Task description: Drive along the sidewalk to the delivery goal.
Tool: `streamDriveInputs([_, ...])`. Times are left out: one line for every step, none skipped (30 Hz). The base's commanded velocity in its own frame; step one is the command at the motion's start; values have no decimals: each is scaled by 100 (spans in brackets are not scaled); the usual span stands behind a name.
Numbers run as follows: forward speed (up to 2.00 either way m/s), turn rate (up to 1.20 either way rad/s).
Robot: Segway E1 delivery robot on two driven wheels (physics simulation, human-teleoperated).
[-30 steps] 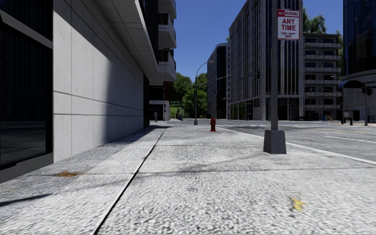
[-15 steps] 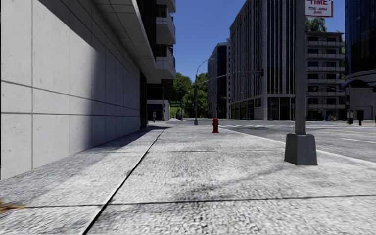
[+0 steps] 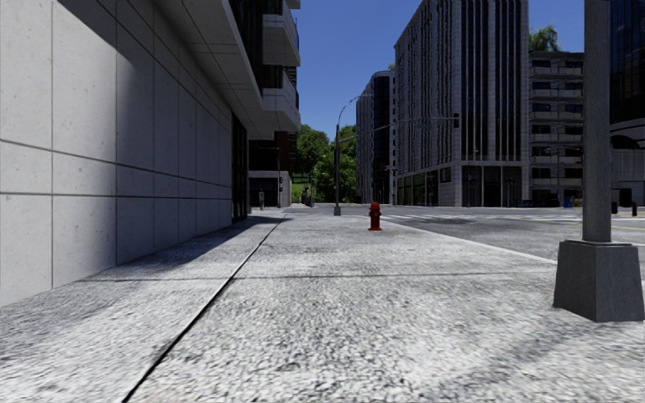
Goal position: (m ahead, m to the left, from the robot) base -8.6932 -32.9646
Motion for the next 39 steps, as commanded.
streamDriveInputs([194,0])
streamDriveInputs([194,0])
streamDriveInputs([194,0])
streamDriveInputs([194,0])
streamDriveInputs([194,0])
streamDriveInputs([194,0])
streamDriveInputs([194,0])
streamDriveInputs([194,0])
streamDriveInputs([194,0])
streamDriveInputs([194,0])
streamDriveInputs([194,0])
streamDriveInputs([194,0])
streamDriveInputs([194,0])
streamDriveInputs([194,0])
streamDriveInputs([194,0])
streamDriveInputs([194,0])
streamDriveInputs([194,0])
streamDriveInputs([194,0])
streamDriveInputs([194,0])
streamDriveInputs([194,0])
streamDriveInputs([194,0])
streamDriveInputs([194,0])
streamDriveInputs([194,0])
streamDriveInputs([194,0])
streamDriveInputs([194,0])
streamDriveInputs([194,0])
streamDriveInputs([194,0])
streamDriveInputs([194,0])
streamDriveInputs([194,0])
streamDriveInputs([194,0])
streamDriveInputs([194,0])
streamDriveInputs([194,0])
streamDriveInputs([194,0])
streamDriveInputs([194,0])
streamDriveInputs([194,0])
streamDriveInputs([194,0])
streamDriveInputs([194,0])
streamDriveInputs([194,0])
streamDriveInputs([194,0])
